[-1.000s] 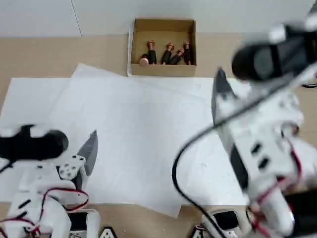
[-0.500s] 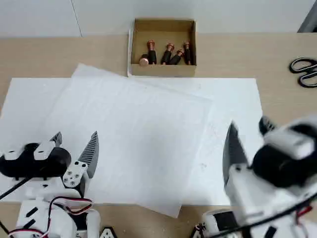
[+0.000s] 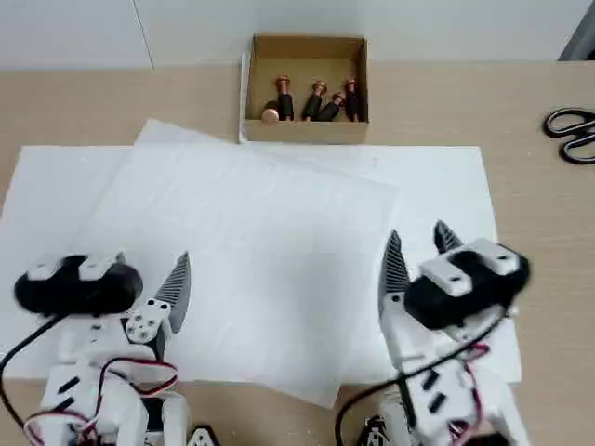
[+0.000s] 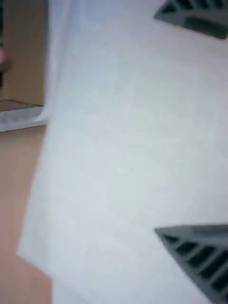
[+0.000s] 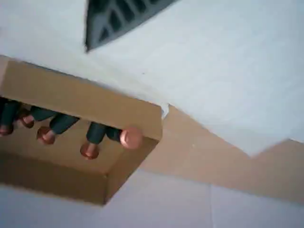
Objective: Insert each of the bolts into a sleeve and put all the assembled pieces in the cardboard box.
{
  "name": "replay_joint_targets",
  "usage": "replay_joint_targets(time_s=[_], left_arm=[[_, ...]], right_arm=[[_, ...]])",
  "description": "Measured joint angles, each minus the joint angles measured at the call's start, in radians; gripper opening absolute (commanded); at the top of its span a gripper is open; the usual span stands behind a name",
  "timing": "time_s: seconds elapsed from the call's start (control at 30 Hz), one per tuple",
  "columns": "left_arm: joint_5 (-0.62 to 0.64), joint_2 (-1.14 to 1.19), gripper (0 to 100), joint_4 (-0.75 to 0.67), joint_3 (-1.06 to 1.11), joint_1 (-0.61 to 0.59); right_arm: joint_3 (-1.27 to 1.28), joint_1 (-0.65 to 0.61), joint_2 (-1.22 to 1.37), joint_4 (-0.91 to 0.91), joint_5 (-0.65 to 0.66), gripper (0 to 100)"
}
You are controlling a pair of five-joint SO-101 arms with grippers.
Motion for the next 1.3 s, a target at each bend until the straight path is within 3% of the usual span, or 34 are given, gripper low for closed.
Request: replay_joint_targets(time_s=[0.43,0.6,1.07,1.3], left_arm=[[0.0,-0.003,26,0.0,0.058,0.0],[0.0,-0.003,26,-0.037,0.186,0.0],[0.0,-0.003,26,-0.092,0.497,0.0],[0.0,-0.003,26,-0.092,0.552,0.0]], right_arm=[[0.489,0.114,-0.012,-0.241,0.0,18.4],[0.589,0.12,-0.012,-0.295,0.0,18.4],[0.618,0.12,-0.011,-0.31,0.0,18.4],[0.618,0.12,-0.009,-0.292,0.0,18.4]])
